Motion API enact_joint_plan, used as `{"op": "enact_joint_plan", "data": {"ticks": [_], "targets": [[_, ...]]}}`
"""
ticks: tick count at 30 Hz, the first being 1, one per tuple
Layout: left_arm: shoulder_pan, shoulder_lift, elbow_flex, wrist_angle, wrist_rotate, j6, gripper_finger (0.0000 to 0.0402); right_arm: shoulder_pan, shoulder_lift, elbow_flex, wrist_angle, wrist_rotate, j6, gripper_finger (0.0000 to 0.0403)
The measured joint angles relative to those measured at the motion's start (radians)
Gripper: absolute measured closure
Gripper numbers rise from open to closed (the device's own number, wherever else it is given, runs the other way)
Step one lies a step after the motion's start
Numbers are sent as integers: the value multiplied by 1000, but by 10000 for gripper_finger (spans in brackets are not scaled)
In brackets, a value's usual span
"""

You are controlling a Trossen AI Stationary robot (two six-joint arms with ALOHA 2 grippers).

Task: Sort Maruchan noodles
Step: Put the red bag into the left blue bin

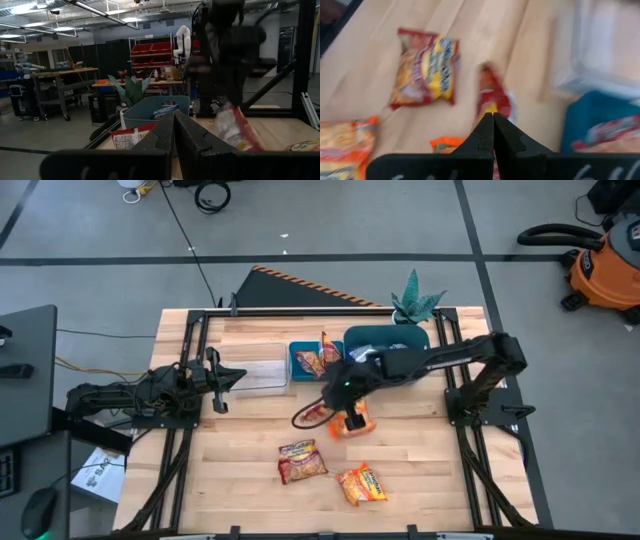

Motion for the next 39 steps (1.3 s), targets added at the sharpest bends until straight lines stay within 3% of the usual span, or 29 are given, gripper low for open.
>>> {"op": "enact_joint_plan", "data": {"ticks": [9,17,28,39], "targets": [[0,0,0,0,0,0,383,-33,-37,0,209,130,-158,400],[0,0,0,0,0,0,383,-171,-23,0,390,197,-242,400],[0,0,0,0,0,0,383,-414,74,1,395,-83,-94,399],[0,0,0,0,0,0,383,-452,174,1,364,-92,6,398]]}}
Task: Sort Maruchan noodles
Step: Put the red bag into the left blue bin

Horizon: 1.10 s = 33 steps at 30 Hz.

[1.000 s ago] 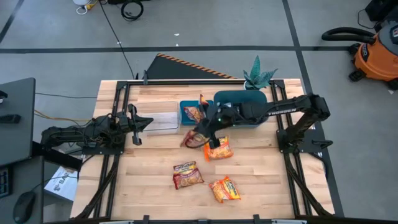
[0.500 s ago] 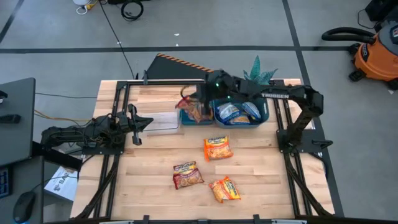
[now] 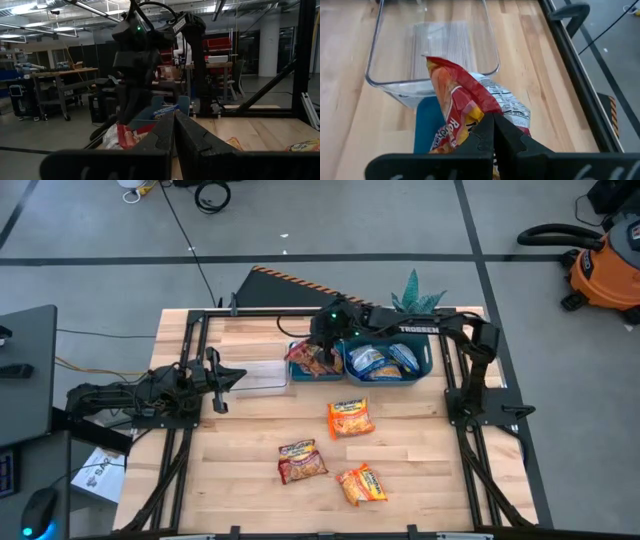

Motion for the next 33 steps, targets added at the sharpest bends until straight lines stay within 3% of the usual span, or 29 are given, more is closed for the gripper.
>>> {"op": "enact_joint_plan", "data": {"ticks": [10,21,33], "targets": [[0,0,0,0,0,0,383,51,-115,-1,5,36,-7,398],[0,0,0,0,0,0,383,126,-277,-1,-124,106,-13,398],[0,0,0,0,0,0,383,36,-94,0,-95,57,-31,398]]}}
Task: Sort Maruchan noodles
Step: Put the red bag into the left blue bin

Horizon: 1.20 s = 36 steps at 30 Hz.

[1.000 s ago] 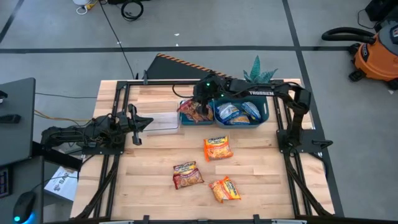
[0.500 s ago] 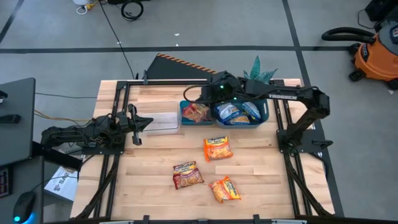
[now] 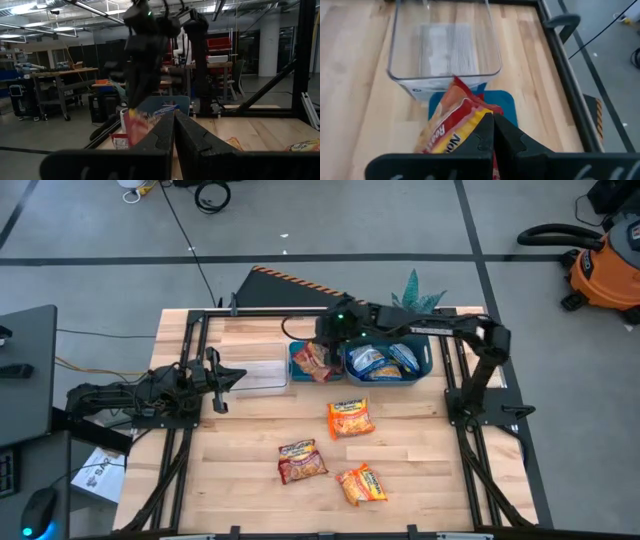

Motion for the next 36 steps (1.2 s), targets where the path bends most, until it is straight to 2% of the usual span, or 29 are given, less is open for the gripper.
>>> {"op": "enact_joint_plan", "data": {"ticks": [12,23,31,36], "targets": [[0,0,0,0,0,0,383,-74,106,1,96,0,27,395],[0,0,0,0,0,0,383,-86,121,0,41,7,81,394],[0,0,0,0,0,0,383,-87,117,0,5,182,86,394],[0,0,0,0,0,0,383,-84,117,0,-11,151,86,390]]}}
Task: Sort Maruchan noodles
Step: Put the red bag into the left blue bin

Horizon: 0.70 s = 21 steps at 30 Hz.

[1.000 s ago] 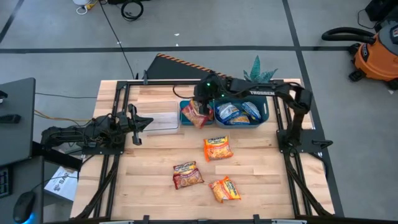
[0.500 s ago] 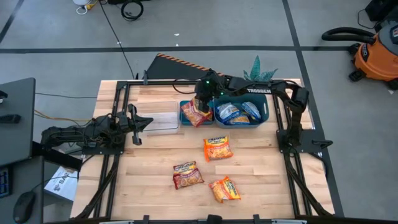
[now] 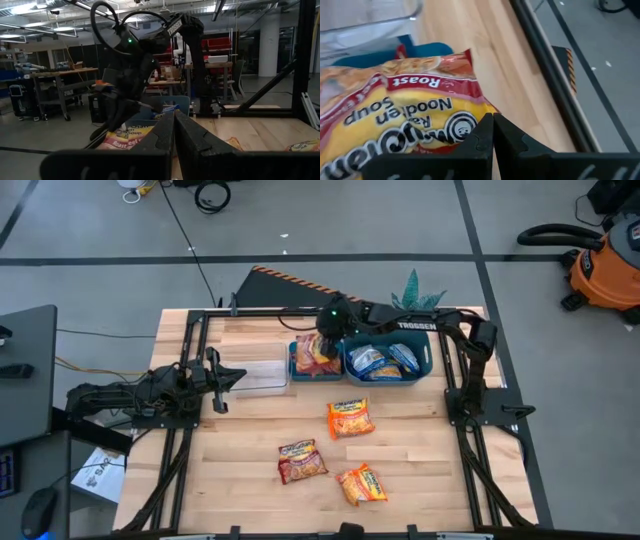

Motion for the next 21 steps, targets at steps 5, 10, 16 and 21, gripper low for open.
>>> {"op": "enact_joint_plan", "data": {"ticks": [5,10,16,21], "targets": [[0,0,0,0,0,0,383,20,-4,0,-1,-20,-2,369],[0,0,0,0,0,0,383,37,-22,0,0,-21,-6,343],[0,0,0,0,0,0,383,43,-95,0,-5,-10,-11,314],[0,0,0,0,0,0,383,66,-146,0,-15,-56,-10,298]]}}
